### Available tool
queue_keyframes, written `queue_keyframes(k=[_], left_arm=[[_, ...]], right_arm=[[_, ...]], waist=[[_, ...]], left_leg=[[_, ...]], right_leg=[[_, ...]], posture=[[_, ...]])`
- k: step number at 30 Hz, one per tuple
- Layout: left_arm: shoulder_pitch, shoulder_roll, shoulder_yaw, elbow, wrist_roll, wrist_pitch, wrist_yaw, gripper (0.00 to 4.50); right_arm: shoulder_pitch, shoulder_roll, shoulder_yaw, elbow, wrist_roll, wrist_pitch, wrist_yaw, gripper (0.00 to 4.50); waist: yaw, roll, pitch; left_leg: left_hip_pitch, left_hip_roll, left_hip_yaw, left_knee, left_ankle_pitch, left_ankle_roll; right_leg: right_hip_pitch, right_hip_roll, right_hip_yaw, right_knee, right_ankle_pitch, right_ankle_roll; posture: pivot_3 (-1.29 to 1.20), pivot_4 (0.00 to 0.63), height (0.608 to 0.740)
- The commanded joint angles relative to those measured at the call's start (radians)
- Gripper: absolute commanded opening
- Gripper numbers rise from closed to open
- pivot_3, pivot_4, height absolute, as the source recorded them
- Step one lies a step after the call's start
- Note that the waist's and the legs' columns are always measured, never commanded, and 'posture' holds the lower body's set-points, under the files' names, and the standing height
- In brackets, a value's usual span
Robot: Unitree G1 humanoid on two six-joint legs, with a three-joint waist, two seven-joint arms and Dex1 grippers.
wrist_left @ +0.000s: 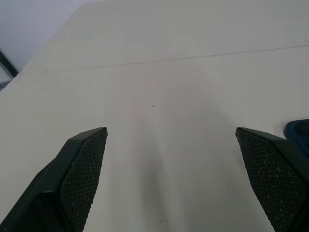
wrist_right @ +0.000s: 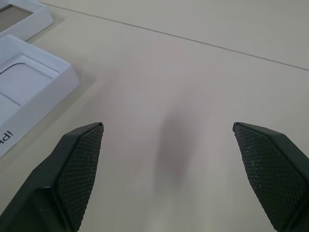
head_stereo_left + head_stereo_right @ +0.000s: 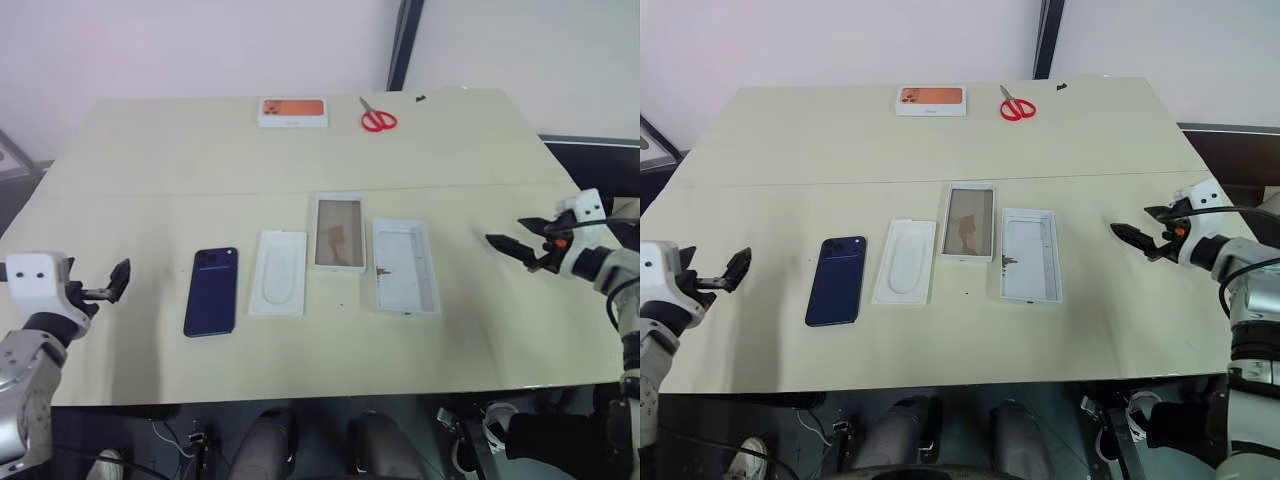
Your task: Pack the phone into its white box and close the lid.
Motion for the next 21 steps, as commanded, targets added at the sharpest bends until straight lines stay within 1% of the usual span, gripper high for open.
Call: queue_keyframes(k=[1, 10, 13, 16, 19, 21], left_arm=[[-0.015, -0.003, 0.004, -0.039, -0.008, -0.006, 0.008, 4.48], [-0.054, 0.004, -0.022, -0.045, -0.01, 0.01, 0.004, 4.48], [-0.093, -0.001, -0.053, -0.063, -0.025, 0.029, 0.001, 4.48], [-0.134, 0.001, -0.102, -0.072, -0.042, 0.073, -0.006, 4.48], [-0.193, 0.01, -0.187, -0.087, -0.067, 0.154, -0.024, 4.48], [-0.231, 0.004, -0.216, -0.084, -0.099, 0.196, -0.038, 4.48]], right_arm=[[-0.037, -0.017, -0.008, -0.004, -0.003, -0.024, 0.003, 4.5], [-0.031, 0.008, -0.008, -0.061, 0.002, -0.028, -0.016, 4.5], [-0.024, 0.024, 0.0, -0.106, 0.007, -0.019, -0.024, 4.5], [-0.004, 0.043, 0.008, -0.181, 0.011, -0.001, -0.034, 4.5], [0.044, 0.067, 0.029, -0.316, 0.021, 0.027, -0.036, 4.5], [0.075, 0.086, 0.049, -0.405, 0.026, 0.05, -0.044, 4.5]], waist=[[0.0, 0.0, 0.0], [0.0, 0.0, 0.0], [0.0, 0.0, 0.0], [0.002, 0.0, 0.0], [0.003, 0.0, 0.0], [0.001, 0.0, 0.0]], left_leg=[[0.0, 0.0, 0.0, 0.0, 0.0, 0.0], [0.0, 0.0, 0.0, 0.0, 0.0, 0.0], [0.0, 0.0, 0.0, 0.0, 0.0, 0.0], [0.0, 0.0, 0.0, 0.001, 0.0, 0.0], [0.0, 0.0, 0.0, 0.001, 0.0, 0.0], [0.0, 0.0, -0.001, 0.001, 0.0, 0.0]], right_leg=[[0.0, 0.0, 0.0, 0.0, 0.0, 0.0], [0.0, 0.0, 0.0, 0.0, 0.0, 0.0], [0.0, 0.0, 0.0, 0.0, 0.0, 0.0], [0.001, 0.0, 0.0, 0.0, 0.0, 0.0], [0.001, 0.0, -0.001, 0.0, 0.0, 0.0], [0.001, 0.0, -0.001, 0.0, 0.0, 0.0]], posture=[[0.0, 0.15, 0.74], [0.0, 0.15, 0.74], [0.0, 0.15, 0.74], [0.0, 0.15, 0.74], [0.0, 0.15, 0.74], [0.0, 0.15, 0.74]])
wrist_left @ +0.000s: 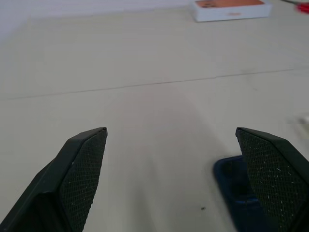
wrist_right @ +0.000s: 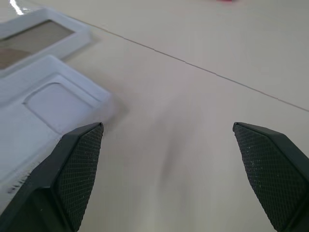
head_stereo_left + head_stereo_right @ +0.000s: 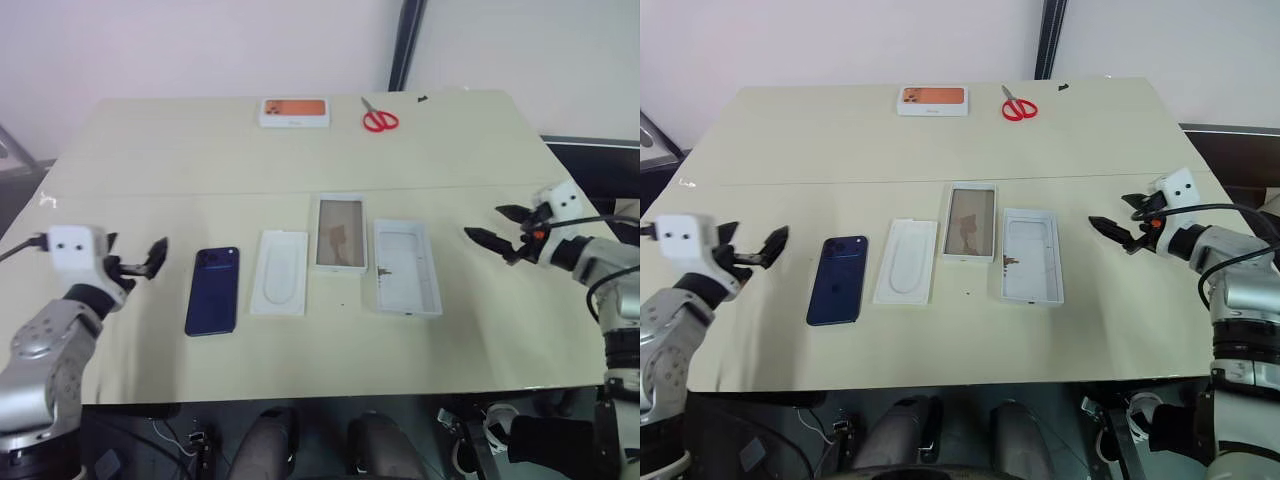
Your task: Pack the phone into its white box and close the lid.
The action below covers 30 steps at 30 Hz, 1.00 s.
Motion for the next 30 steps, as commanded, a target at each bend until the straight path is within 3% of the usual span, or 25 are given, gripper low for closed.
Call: queue_keyframes(k=[1, 5, 11, 24, 30], left_arm=[[-0.063, 0.002, -0.056, -0.054, -0.066, 0.087, -0.017, 4.48], [-0.133, 0.013, -0.112, -0.083, -0.167, 0.247, -0.04, 4.48], [-0.272, -0.049, -0.138, -0.045, -0.248, 0.513, 0.067, 4.48], [-0.443, -0.211, -0.092, 0.078, -0.248, 0.914, 0.196, 4.48], [-0.488, -0.251, -0.086, 0.12, -0.252, 0.942, 0.196, 4.48]], right_arm=[[0.037, 0.02, 0.026, -0.186, 0.032, 0.037, -0.007, 4.5], [0.092, 0.028, 0.091, -0.436, 0.089, 0.128, 0.014, 4.5], [0.148, 0.016, 0.224, -0.725, 0.157, 0.201, 0.085, 4.5], [0.101, 0.054, 0.3, -0.759, 0.168, 0.225, 0.063, 4.5], [0.095, 0.062, 0.298, -0.749, 0.146, 0.216, 0.031, 4.5]], waist=[[-0.003, 0.0, 0.0], [-0.005, 0.0, 0.0], [-0.003, 0.0, 0.0], [0.0, -0.001, 0.0], [0.0, -0.001, 0.0]], left_leg=[[0.0, 0.0, 0.0, 0.0, 0.0, 0.0], [0.0, 0.0, 0.0, 0.0, 0.0, 0.0], [0.0, 0.0, -0.002, 0.002, 0.0, 0.0], [0.0, 0.0, -0.004, 0.006, 0.001, -0.001], [0.0, 0.0, -0.004, 0.006, 0.003, -0.006]], right_leg=[[0.0, 0.0, 0.0, 0.0, 0.0, 0.0], [-0.001, 0.0, 0.0, 0.001, 0.0, 0.0], [0.0, 0.001, -0.001, 0.001, 0.0, 0.0], [0.002, 0.001, -0.003, 0.001, 0.0, 0.0], [0.003, 0.001, -0.003, 0.001, 0.0, 0.0]], posture=[[0.0, 0.15, 0.74], [0.0, 0.15, 0.74], [0.0, 0.15, 0.74], [0.0, 0.15, 0.74], [0.0, 0.15, 0.74]])
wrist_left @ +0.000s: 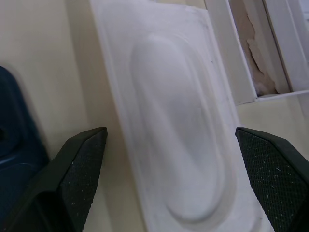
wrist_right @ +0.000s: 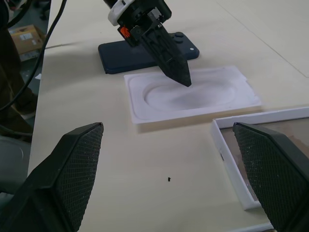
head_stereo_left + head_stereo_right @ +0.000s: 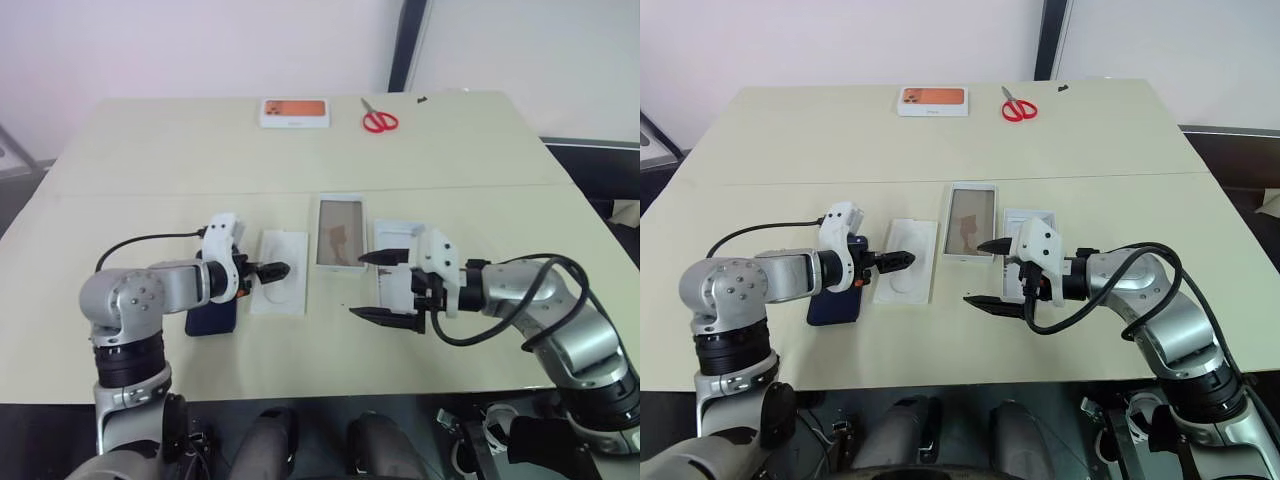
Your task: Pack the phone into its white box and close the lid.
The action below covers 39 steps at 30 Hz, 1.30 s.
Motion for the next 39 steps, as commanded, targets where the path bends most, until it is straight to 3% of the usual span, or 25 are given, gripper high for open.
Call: queue_keyframes(k=[1, 4, 7, 14, 15, 22, 29, 39], left_arm=[[-0.02, -0.005, 0.007, 0.017, -0.002, 0.009, 0.0, 4.48], [-0.028, -0.003, 0.014, 0.042, 0.022, 0.009, 0.001, 4.48], [-0.032, 0.001, 0.012, 0.048, 0.042, 0.009, -0.004, 3.66], [-0.03, 0.008, 0.018, 0.039, 0.077, 0.008, -0.018, 0.24], [-0.031, 0.009, 0.023, 0.039, 0.081, 0.008, -0.019, 0.06], [-0.052, -0.002, 0.105, 0.041, 0.091, 0.009, -0.021, 0.06], [-0.152, -0.035, 0.343, 0.122, 0.041, 0.009, -0.01, 0.06], [-0.343, -0.166, 0.373, 0.246, 0.032, 0.009, 0.034, 0.06]], right_arm=[[-0.015, 0.01, -0.012, -0.011, -0.006, -0.017, -0.025, 4.5], [-0.018, 0.027, -0.017, 0.013, -0.035, -0.029, -0.075, 4.5], [-0.024, 0.041, -0.017, 0.028, -0.055, -0.034, -0.105, 4.5], [-0.02, 0.052, -0.017, 0.029, -0.058, -0.033, -0.126, 4.5], [-0.017, 0.053, -0.016, 0.029, -0.058, -0.034, -0.127, 4.5], [-0.017, 0.057, -0.008, 0.038, -0.056, -0.04, -0.123, 4.5], [-0.03, 0.058, -0.016, 0.054, -0.056, -0.047, -0.116, 4.5], [-0.053, 0.043, -0.042, 0.095, -0.07, -0.074, -0.119, 4.5]], waist=[[-0.001, 0.0, 0.0], [0.0, 0.0, 0.0], [0.0, 0.0, 0.0], [-0.001, 0.0, 0.0], [-0.001, 0.0, 0.0], [-0.002, 0.0, 0.0], [-0.001, 0.0, 0.0], [0.015, -0.001, 0.0]], left_leg=[[0.0, 0.0, 0.0, 0.0, 0.0, 0.0], [0.0, 0.0, 0.0, 0.0, 0.0, 0.0], [0.0, 0.0, 0.0, 0.0, 0.0, 0.0], [0.0, 0.0, 0.0, 0.0, 0.0, 0.0], [0.0, 0.0, 0.0, 0.0, 0.0, -0.001], [0.0, 0.0, 0.0, 0.0, 0.0, -0.001], [0.0, 0.0, 0.0, 0.0, 0.0, -0.001], [0.0, 0.0, 0.0, 0.001, 0.0, -0.001]], right_leg=[[0.0, 0.0, 0.0, 0.0, 0.0, 0.0], [0.0, 0.0, 0.0, 0.0, 0.0, 0.0], [0.0, 0.0, 0.0, 0.0, 0.0, 0.0], [0.0, 0.0, 0.0, 0.0, 0.0, 0.0], [0.0, 0.0, 0.0, 0.0, 0.0, 0.0], [0.0, 0.0, 0.0, 0.0, 0.0, 0.0], [-0.001, 0.0, 0.0, 0.0, 0.0, 0.0], [0.0, 0.0, 0.0, 0.0, 0.0, 0.0]], posture=[[0.0, 0.15, 0.74], [0.0, 0.15, 0.74], [0.0, 0.15, 0.74], [0.0, 0.15, 0.74], [0.0, 0.15, 0.74], [0.0, 0.15, 0.74], [0.0, 0.15, 0.74], [0.0, 0.15, 0.74]])
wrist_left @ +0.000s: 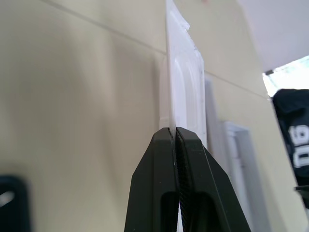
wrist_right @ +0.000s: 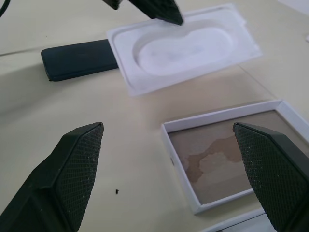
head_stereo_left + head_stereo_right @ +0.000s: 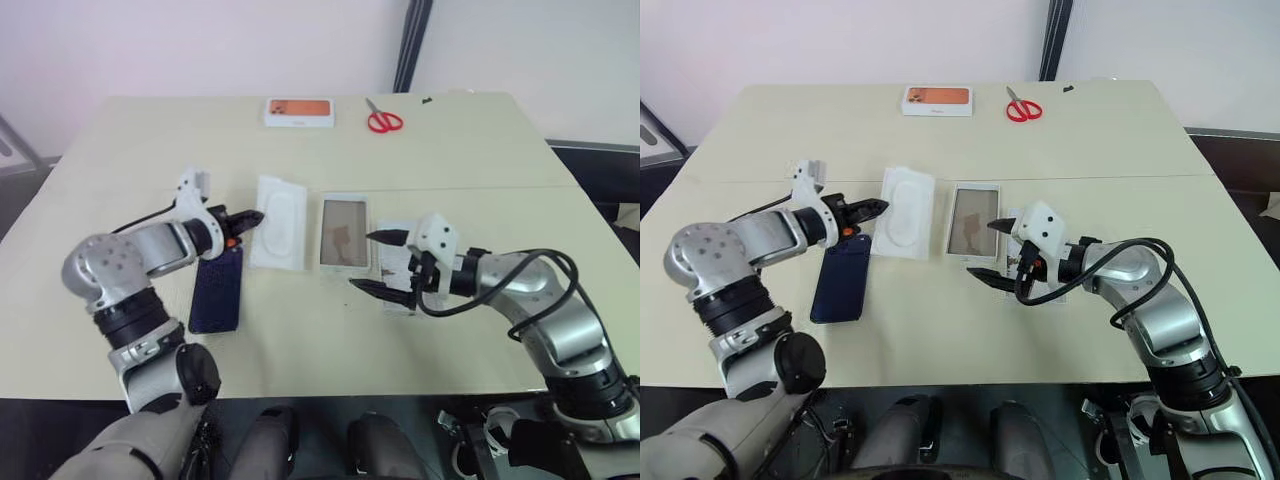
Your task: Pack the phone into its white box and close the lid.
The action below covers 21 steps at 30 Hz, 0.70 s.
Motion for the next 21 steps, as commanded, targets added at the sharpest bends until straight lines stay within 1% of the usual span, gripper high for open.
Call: queue_keyframes(k=[1, 3, 6, 11, 17, 21], left_arm=[[-0.069, -0.046, 0.009, 0.037, 0.0, 0.007, 0.013, 0.06], [-0.101, -0.085, -0.002, 0.08, 0.021, -0.015, 0.031, 0.06], [-0.121, -0.115, -0.025, 0.129, 0.045, -0.053, 0.046, 0.06], [-0.13, -0.188, -0.119, 0.282, 0.105, -0.198, 0.063, 0.06], [-0.145, -0.201, -0.181, 0.399, 0.124, -0.314, 0.054, 0.06], [-0.155, -0.195, -0.209, 0.449, 0.131, -0.36, 0.054, 0.06]], right_arm=[[-0.012, -0.012, -0.043, -0.001, -0.003, -0.025, -0.004, 4.5], [-0.009, -0.018, -0.051, 0.008, -0.009, -0.034, -0.007, 4.5], [-0.01, -0.02, -0.063, 0.02, -0.018, -0.041, -0.011, 4.5], [-0.007, -0.037, -0.093, 0.048, -0.033, -0.057, -0.016, 4.5], [0.018, -0.04, -0.1, 0.036, -0.037, -0.06, -0.021, 4.5], [0.03, -0.037, -0.102, 0.025, -0.038, -0.059, -0.028, 4.5]], waist=[[0.002, 0.0, 0.0], [0.005, 0.0, 0.0], [0.004, 0.0, 0.0], [0.005, 0.0, 0.0], [0.002, -0.001, 0.0], [0.004, -0.001, 0.0]], left_leg=[[0.0, 0.0, 0.0, 0.0, 0.0, 0.0], [0.0, 0.0, 0.0, 0.0, 0.0, 0.0], [0.0, 0.0, 0.0, 0.0, 0.0, 0.0], [0.0, 0.0, 0.0, 0.0, 0.0, 0.0], [0.0, 0.0, 0.0, -0.001, 0.0, 0.0], [0.0, 0.0, 0.001, 0.0, 0.0, 0.0]], right_leg=[[0.0, 0.0, 0.0, 0.0, 0.0, 0.0], [0.0, 0.0, 0.0, 0.0, 0.0, 0.0], [0.0, 0.0, 0.0, 0.0, 0.0, 0.0], [0.0, 0.0, 0.0, 0.0, 0.0, 0.0], [-0.001, 0.0, 0.0, 0.0, 0.0, 0.0], [-0.001, 0.0, 0.001, 0.0, 0.0, 0.0]], posture=[[0.0, 0.15, 0.74], [0.0, 0.15, 0.74], [0.0, 0.15, 0.74], [0.0, 0.15, 0.74], [0.0, 0.15, 0.74], [0.0, 0.15, 0.74]])
